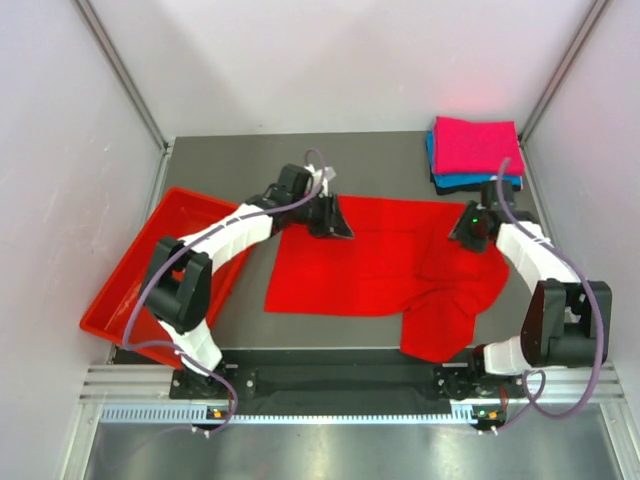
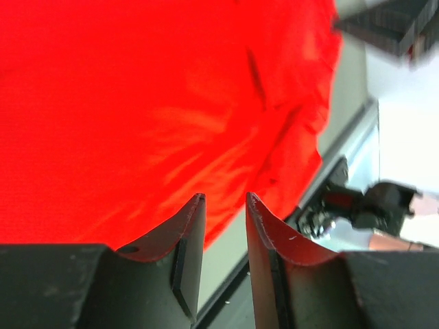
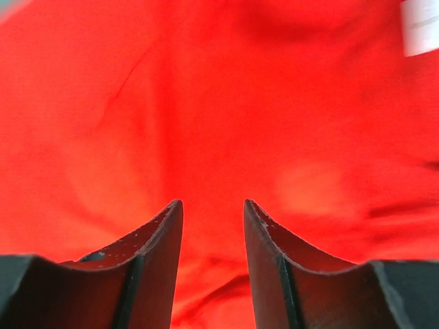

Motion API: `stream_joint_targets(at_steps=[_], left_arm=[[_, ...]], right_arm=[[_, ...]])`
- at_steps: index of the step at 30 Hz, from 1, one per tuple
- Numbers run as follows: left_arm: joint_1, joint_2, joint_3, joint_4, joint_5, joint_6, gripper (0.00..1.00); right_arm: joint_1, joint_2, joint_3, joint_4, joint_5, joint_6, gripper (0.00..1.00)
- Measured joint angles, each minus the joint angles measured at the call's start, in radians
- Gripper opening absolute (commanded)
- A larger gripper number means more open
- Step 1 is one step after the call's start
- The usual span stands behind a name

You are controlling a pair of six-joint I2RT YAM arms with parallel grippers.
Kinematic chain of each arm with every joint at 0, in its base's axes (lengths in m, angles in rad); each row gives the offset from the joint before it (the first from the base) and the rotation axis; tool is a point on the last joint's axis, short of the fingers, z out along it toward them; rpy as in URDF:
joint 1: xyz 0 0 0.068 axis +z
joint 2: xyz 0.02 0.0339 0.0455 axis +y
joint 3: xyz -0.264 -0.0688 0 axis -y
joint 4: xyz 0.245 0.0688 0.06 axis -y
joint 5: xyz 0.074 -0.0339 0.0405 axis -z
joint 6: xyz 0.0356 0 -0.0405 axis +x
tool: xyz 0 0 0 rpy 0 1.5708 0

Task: Fold and stack the t-shirts
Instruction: Fold the tshirt

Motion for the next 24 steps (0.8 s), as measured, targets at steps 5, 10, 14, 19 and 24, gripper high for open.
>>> stream_joint_targets(at_steps=[5,10,14,19,24], left_arm=[[-0.132,0.039,0.016,0.066,-0.01,-0.042,0.35],[-0.206,0.147,0.041,0.166,-0.014,-0.093,0.35],[-0.24,0.267,0.083,0.247,-0.008,-0.141,0.34],[-0.261,0.369,0.138,0.288,-0.008,-0.172,0.34],[-0.269,0.415,0.201,0.307,-0.009,-0.191,0.34]], right_arm=[[-0.179,-0.027,-0.021,-0.007,0.047,0.016,0.41],[-0.247,-0.082,-0.096,-0.027,0.089,0.043,0.4],[-0.259,-0.082,-0.145,-0.02,0.08,0.053,0.38],[-0.266,-0.069,-0.174,-0.01,0.073,0.062,0.37],[-0.266,-0.06,-0.187,0.021,0.065,0.075,0.36]])
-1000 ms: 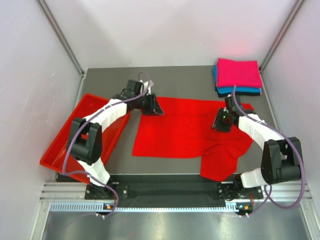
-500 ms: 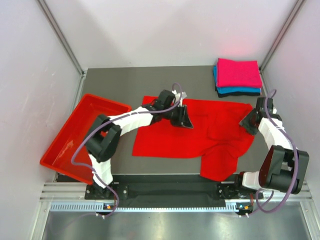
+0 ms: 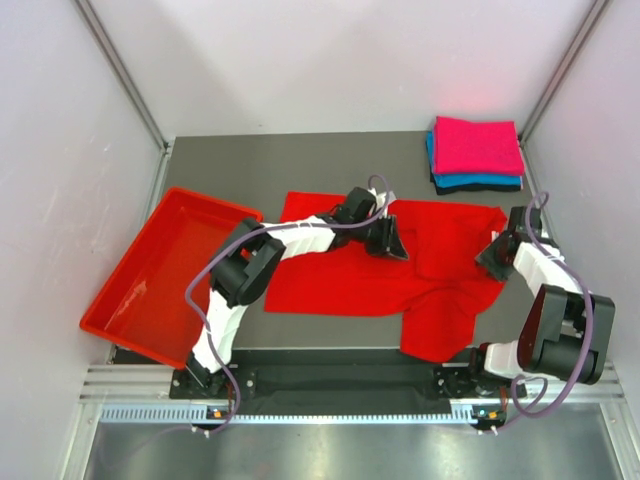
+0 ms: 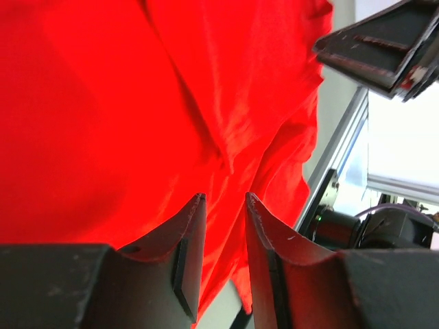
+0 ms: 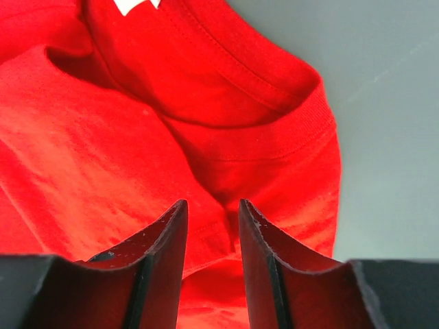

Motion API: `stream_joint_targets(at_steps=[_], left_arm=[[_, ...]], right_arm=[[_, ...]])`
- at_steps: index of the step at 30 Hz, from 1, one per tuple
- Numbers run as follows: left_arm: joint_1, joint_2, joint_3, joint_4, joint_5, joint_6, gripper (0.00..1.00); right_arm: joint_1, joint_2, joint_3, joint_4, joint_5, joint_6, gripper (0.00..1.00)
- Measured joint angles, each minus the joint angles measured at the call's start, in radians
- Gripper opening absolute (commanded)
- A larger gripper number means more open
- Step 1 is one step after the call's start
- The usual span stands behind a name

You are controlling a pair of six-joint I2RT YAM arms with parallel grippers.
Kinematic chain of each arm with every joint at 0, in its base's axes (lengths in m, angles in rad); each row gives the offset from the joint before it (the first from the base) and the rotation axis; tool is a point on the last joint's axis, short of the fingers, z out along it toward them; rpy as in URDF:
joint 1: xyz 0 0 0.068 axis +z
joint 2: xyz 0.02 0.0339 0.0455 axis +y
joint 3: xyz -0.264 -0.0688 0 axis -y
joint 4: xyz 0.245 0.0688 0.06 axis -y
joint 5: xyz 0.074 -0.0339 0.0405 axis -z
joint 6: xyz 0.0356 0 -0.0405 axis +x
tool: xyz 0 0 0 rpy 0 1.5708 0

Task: Fold and stack the t-shirts
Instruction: Fold the tshirt

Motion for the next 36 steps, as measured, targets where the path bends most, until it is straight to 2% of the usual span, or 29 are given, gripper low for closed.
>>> stream_joint_targets(at_steps=[4,9,23,36], left_arm=[[-0.004,0.017,0.026,0.009,-0.001,-0.007,0.35],[-0.015,0.027,0.033,0.008,-0.011,-0.017,0.35],[-0.075,0.041,0.039,0.007,-0.027,-0.073,0.38],[-0.082,0.131,0.085,0.014,-0.036,-0.103,0.38]], right_arm=[[0.0,0.002,-0.014,0.015,-0.007,0.005,0.31],[-0.002,0.002,-0.051,0.027,-0.013,0.011,0.01],[-0.007,-0.072,-0.063,0.018,-0.034,0.008,0.0],[-0.008,-0.081,-0.064,0.01,-0.055,-0.003,0.0]])
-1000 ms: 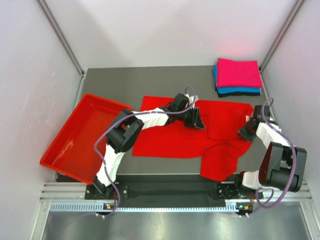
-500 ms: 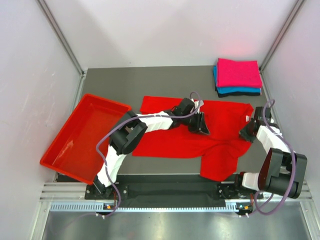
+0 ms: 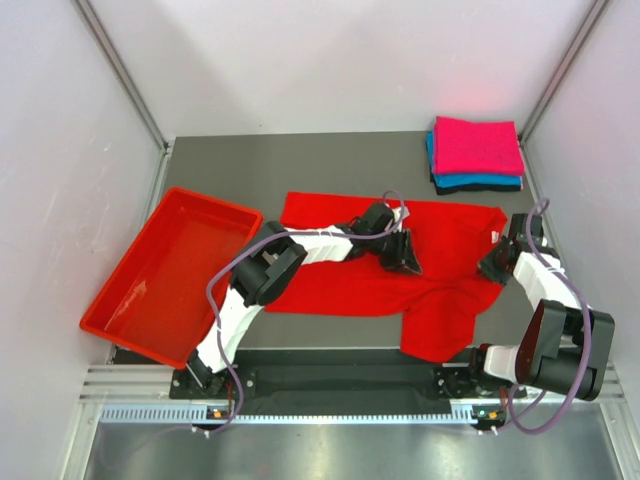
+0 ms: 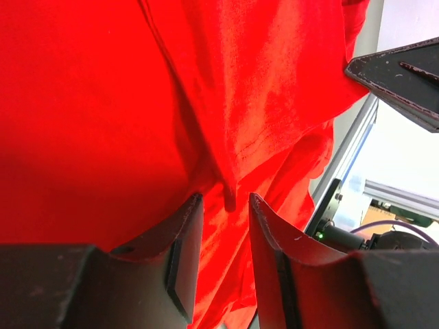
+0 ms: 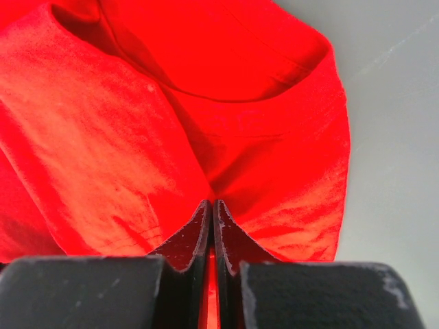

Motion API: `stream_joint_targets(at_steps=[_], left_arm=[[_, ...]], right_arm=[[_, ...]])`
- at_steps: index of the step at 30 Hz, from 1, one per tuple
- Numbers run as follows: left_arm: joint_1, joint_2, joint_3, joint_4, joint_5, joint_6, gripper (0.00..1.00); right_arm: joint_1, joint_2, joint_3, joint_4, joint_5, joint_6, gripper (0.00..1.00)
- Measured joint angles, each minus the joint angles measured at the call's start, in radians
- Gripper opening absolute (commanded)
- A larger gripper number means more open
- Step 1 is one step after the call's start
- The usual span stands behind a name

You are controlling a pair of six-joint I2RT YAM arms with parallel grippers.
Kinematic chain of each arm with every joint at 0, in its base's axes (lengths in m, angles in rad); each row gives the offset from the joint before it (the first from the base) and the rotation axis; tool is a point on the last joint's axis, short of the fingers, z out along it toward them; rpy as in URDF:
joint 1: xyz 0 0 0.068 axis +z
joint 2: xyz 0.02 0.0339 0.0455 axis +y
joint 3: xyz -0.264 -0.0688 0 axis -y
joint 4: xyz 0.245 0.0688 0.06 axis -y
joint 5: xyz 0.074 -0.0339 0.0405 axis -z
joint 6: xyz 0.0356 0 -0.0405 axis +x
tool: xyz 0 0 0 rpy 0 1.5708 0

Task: Fold and stack the t-shirts
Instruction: Fold the tshirt

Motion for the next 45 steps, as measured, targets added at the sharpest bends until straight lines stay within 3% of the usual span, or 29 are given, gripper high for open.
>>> stream_joint_targets(at_steps=[7,11,29,45], left_arm=[[0.0,0.021,0.023,0.011,0.015,-0.013,0.32],[0.0,0.021,0.034,0.012,0.02,-0.021,0.0],[0.017,0.006,0.04,-0.056,0.067,-0.039,0.0],[0.029,-0.022,0.038,-0.117,0.067,-0.005,0.0]], right_arm=[[0.0,0.0,0.0,0.0,-0.005,-0.007,0.0],[0.0,0.0,0.0,-0.001,-0.008,-0.008,0.0],[-0.013,-0.072,0.039,-0.127,0.037,-0.045,0.0],[-0.014,-0.159,-0.016,-0.179,0.033,0.096,0.0]])
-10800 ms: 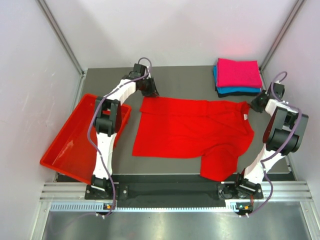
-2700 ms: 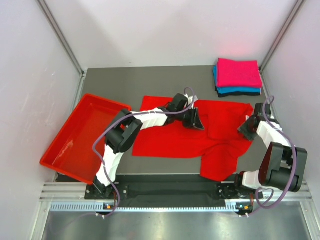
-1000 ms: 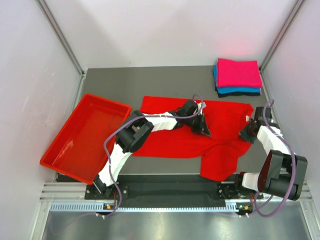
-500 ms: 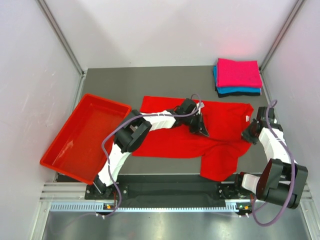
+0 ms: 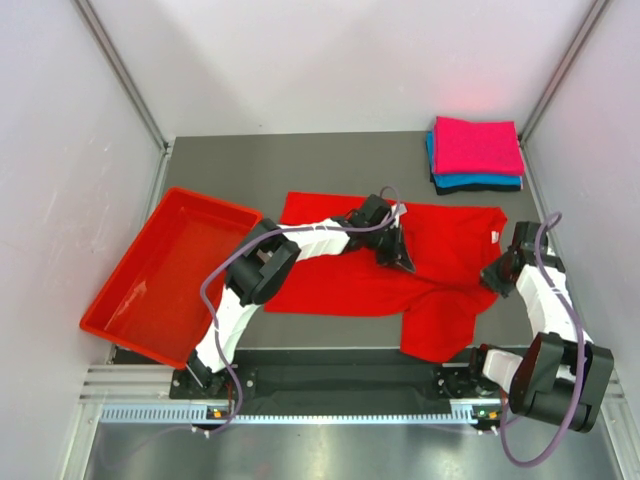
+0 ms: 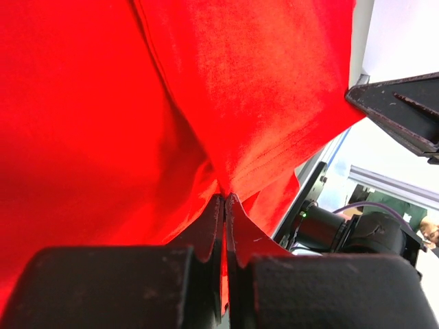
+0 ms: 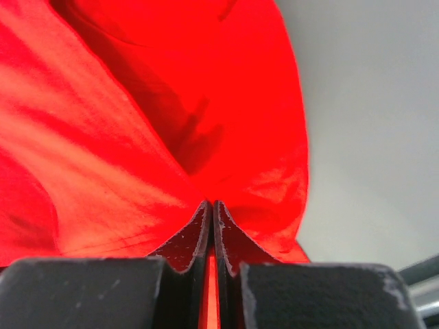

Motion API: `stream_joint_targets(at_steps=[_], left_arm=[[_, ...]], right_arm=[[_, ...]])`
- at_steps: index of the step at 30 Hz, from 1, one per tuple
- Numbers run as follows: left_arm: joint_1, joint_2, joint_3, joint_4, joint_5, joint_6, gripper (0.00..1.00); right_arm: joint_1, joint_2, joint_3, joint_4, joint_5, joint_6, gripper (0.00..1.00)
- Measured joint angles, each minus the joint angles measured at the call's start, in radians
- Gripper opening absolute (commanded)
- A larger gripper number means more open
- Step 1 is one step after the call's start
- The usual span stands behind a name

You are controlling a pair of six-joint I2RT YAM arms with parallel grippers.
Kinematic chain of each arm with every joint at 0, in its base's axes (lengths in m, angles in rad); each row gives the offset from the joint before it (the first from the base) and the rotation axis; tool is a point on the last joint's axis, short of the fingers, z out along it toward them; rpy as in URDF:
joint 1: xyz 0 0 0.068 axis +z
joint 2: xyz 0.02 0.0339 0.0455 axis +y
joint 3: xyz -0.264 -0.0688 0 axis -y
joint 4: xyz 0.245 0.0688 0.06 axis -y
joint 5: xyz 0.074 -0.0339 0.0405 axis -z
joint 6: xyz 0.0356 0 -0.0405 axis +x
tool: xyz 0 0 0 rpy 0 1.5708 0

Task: Fold and stack the t-shirts
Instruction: Fold the tshirt

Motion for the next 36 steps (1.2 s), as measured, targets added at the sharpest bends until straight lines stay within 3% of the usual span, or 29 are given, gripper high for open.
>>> stream_joint_targets(at_steps=[3,7,11,12,14,18,29,36], left_arm=[[0.0,0.0,0.0,-0.01,0.0,0.007,0.12],[0.0,0.0,0.0,-0.035,-0.006,0.019,0.23],[0.003,-0.013,0.0,-0.082,-0.03,0.04,0.26],[0.007,-0.022,0.0,-0.094,-0.034,0.049,0.26],[0.019,-0.043,0.0,-0.114,-0.039,0.064,0.26],[0.089,-0.082,0.013,-0.144,-0.038,0.1,0.26],[0.445,-0.03,0.161,-0.155,-0.076,0.192,0.26],[0.48,0.098,0.262,-0.168,-0.076,0.224,0.26]], right_arm=[[0.0,-0.002,-0.014,-0.008,0.01,0.014,0.0],[0.0,-0.01,-0.022,-0.03,0.035,0.024,0.16],[0.0,-0.004,-0.001,-0.065,0.071,0.01,0.28],[0.0,0.003,0.019,-0.075,0.08,0.002,0.38],[-0.003,0.026,0.079,-0.078,0.092,-0.022,0.45],[-0.034,0.113,0.203,-0.002,0.046,-0.12,0.46],[-0.123,0.48,0.375,0.32,-0.26,-0.312,0.41],[-0.139,0.652,0.478,0.419,-0.362,-0.33,0.32]])
